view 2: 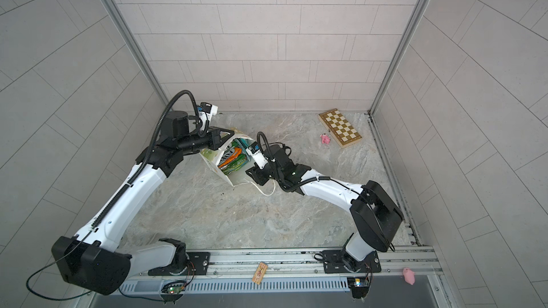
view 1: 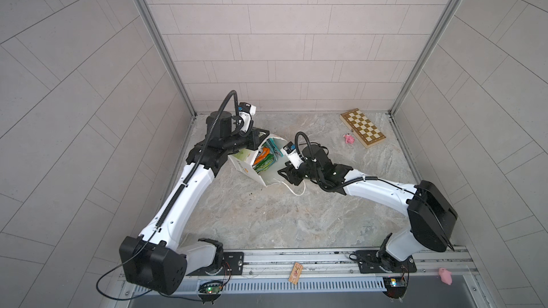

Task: Take the snacks out of the paper bag
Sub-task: 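Reach the right gripper into the bag toward the teal snack packet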

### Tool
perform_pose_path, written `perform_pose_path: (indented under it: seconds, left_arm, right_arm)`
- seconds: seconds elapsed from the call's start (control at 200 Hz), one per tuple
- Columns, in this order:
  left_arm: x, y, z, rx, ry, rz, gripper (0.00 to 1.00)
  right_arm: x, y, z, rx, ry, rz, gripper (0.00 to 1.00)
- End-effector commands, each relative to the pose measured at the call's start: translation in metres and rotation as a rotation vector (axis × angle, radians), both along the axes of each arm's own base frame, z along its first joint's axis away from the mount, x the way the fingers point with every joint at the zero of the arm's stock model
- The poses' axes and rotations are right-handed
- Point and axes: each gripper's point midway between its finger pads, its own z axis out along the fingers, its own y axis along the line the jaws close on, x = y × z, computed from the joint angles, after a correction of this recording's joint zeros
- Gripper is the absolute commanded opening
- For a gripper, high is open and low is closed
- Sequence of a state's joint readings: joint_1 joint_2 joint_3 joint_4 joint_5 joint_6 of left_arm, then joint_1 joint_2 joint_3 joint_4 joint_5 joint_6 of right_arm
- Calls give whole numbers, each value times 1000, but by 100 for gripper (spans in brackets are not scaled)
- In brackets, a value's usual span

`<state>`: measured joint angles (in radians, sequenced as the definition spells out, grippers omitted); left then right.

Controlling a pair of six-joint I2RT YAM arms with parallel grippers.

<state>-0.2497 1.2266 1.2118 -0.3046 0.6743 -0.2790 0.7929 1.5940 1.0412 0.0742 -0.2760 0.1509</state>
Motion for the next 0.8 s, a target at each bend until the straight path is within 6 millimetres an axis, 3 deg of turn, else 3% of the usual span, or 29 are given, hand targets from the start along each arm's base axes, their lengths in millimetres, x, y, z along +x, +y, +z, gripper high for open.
perform_pose_path:
  seconds: [0.0, 0.31, 0.791]
  left_arm:
    - [-5, 1, 6, 12, -40, -2, 0]
    - [-4, 1, 4, 7, -30, 0, 0]
    - [-5, 1, 6, 3, -38, -2, 0]
  right_arm:
    - [8, 11, 2, -54, -91, 11, 51]
    - [36, 22, -24, -192, -196, -78, 50]
    - [74, 20, -36, -341, -333, -212, 40]
